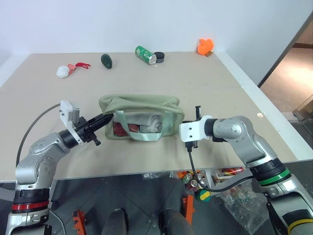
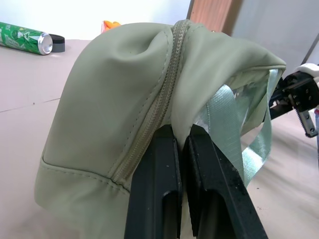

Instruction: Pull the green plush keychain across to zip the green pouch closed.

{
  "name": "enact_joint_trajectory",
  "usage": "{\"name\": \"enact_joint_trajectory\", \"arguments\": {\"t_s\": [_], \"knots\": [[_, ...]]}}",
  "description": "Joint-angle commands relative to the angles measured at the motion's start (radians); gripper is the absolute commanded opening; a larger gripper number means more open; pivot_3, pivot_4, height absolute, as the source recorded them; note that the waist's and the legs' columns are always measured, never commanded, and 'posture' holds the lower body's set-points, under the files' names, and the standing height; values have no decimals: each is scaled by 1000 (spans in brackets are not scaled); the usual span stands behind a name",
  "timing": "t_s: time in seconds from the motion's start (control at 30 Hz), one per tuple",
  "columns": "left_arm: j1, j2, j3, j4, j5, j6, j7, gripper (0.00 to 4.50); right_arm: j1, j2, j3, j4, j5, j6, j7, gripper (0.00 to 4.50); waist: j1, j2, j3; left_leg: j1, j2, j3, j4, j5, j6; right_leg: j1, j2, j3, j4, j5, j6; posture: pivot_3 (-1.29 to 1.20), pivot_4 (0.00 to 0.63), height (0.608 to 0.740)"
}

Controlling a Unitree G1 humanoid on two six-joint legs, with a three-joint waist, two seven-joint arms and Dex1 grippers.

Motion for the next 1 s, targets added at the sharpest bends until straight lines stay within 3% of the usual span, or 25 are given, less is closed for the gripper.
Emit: {"name": "enact_joint_trajectory", "arguments": {"t_s": [0.03,0.27,0.5,0.73,0.9,1.0], "knots": [[11,12,-20,-8,6,28,2,0,-6,10,44,82,-43,-40,-5,37,-1,0,0,1,0,0,0,0,0,0,0,0,0,0,0,0,150,740],[-8,10,-21,-1,5,43,9,0,-99,-68,-88,198,-1,-28,-32,37,0,0,0,2,-3,1,0,-1,-2,0,-4,0,-1,0,0,0,150,740],[-13,11,-26,5,7,42,4,0,-116,-153,-64,299,-66,-98,-71,37,4,0,0,-6,-5,1,-1,-4,1,-2,-6,0,-1,-4,3,0,150,740],[-14,7,-27,5,7,43,4,0,-49,-67,5,310,-68,-123,-73,37,4,0,0,-7,-8,-1,-1,-6,2,0,-7,1,-1,-7,6,0,150,740],[-16,2,-13,6,1,57,35,0,-56,-16,-26,310,-23,-88,-90,37,3,0,0,-7,-8,-1,1,-6,2,1,-7,1,-1,-6,7,0,150,740],[-20,1,-3,11,-4,62,53,0,-71,-1,-77,302,43,-27,-74,905,2,0,0,-6,-8,-1,1,-6,2,1,-7,1,-1,-6,7,0,150,740]]}}
